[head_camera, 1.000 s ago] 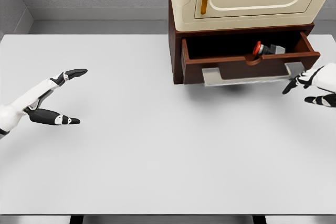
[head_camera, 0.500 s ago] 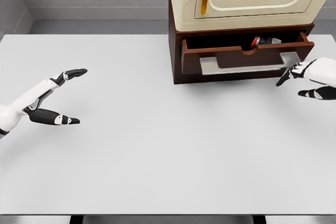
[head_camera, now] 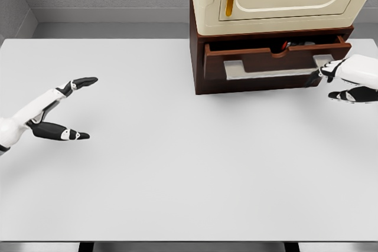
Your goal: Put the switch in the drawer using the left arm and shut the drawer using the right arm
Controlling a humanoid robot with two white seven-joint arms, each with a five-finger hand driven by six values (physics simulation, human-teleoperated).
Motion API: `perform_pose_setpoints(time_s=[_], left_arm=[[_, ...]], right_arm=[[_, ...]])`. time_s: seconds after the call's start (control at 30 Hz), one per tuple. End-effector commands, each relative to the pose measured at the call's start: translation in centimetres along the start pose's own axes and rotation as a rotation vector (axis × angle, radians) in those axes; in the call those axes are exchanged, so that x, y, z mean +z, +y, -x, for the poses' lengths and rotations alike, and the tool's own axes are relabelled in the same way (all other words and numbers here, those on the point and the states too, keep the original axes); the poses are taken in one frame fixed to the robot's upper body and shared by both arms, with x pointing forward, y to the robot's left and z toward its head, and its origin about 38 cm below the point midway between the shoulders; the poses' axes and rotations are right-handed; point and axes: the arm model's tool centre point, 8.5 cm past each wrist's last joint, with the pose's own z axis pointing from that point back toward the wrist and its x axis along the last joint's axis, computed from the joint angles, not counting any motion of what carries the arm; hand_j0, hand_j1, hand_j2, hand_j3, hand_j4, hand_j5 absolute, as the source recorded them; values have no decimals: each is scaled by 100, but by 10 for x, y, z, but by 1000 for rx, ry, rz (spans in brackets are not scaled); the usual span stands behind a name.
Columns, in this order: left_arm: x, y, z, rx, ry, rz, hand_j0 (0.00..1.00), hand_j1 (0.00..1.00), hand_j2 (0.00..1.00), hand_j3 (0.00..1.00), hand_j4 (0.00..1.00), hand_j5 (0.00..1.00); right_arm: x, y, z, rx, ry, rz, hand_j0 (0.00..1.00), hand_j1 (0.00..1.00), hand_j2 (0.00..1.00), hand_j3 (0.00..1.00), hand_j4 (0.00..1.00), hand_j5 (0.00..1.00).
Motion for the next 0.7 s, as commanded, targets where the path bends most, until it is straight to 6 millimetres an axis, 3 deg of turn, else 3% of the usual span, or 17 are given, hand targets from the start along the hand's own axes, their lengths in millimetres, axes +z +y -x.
perform_pose_setpoints(time_s=[0.0,0.23,0.67], left_arm=[[0,1,0,6,-1,-4,100,100,100,100,100,100],[0,1,0,5,-2,-5,100,100,100,100,100,100],[4,5,0,-4,12,3,100,100,100,100,100,100]], right_arm=[[-5,11,4,-28,0,-16,67,67,67,67,67,67],[-7,4,6,-24,2,6,67,67,67,67,67,67],[-31,1,12,-28,-11,-1,68,68,68,68,68,68]])
